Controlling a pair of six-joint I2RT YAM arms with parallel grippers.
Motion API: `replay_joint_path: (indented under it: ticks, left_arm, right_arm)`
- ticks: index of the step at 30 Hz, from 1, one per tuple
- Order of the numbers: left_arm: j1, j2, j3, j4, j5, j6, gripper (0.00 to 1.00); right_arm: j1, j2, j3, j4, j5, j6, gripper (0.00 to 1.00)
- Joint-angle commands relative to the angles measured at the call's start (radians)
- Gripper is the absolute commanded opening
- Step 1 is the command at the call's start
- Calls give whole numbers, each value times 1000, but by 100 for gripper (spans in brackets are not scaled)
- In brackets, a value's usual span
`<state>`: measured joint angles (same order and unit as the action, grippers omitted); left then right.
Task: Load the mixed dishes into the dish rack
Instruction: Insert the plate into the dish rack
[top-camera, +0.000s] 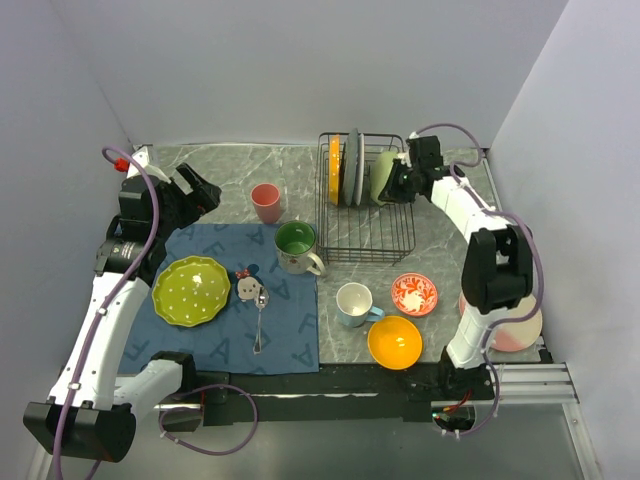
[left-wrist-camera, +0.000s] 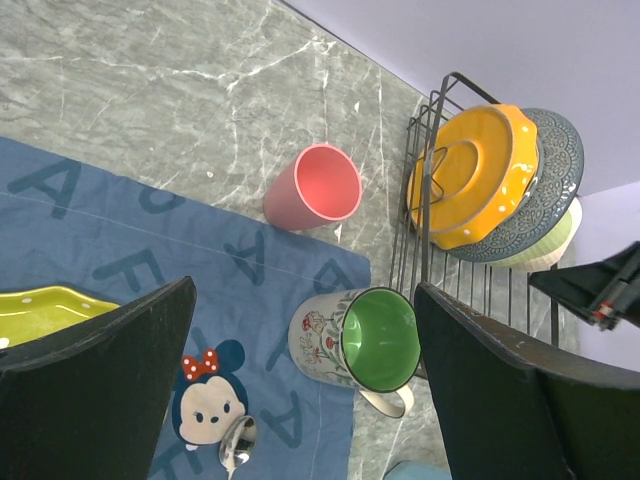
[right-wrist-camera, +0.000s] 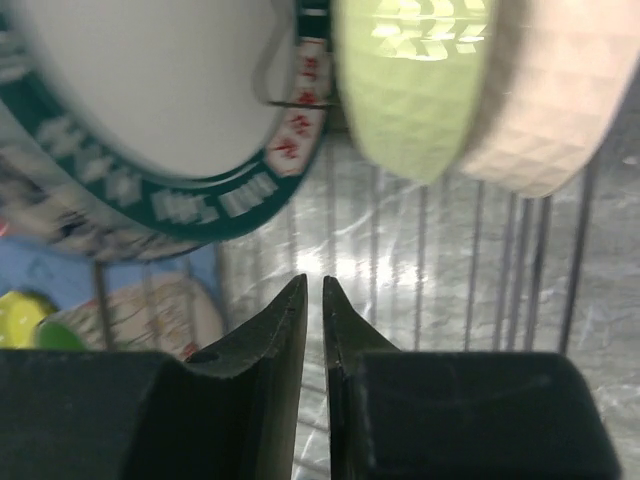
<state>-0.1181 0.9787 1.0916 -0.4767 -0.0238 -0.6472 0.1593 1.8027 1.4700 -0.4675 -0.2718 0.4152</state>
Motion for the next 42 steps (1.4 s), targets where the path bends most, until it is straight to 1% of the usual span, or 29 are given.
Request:
replay_joint_path:
  ticks: [1, 5, 11, 16, 22, 26, 30, 33, 37, 42]
  left_arm:
    - [5, -12, 1, 30, -1, 6, 97]
    - [5, -12, -6, 33, -1, 4, 97]
    - [5, -5, -2, 32, -1, 6, 97]
    - [5, 0, 1, 35, -1, 6, 97]
    - [6, 5, -2, 38, 4, 3, 96]
    - [6, 3, -2, 38, 2, 4, 97]
    - [6, 3, -4, 39, 4, 3, 97]
    - [6, 5, -6, 43, 7, 1, 97]
    - [5, 2, -7, 44, 7, 0, 96]
    - [6, -3, -2, 38, 4, 3, 97]
  right_arm:
    - [-9, 75, 59, -10, 83, 13, 17]
    - [-7, 171, 139, -46, 120, 16, 16]
    - [-7, 250, 217, -63, 152, 25, 15]
    - [-6, 274, 253, -49, 187, 36, 14]
    - [-7, 288, 282, -43, 160, 27, 14]
    - [-3, 252, 265, -54, 134, 4, 14]
    - [-4, 158, 182, -26, 112, -16, 22]
    - [-4, 101, 173, -46, 102, -33, 26]
    - [-9, 35, 173, -62, 105, -39, 28]
    - [-32, -3, 199, -46, 128, -6, 28]
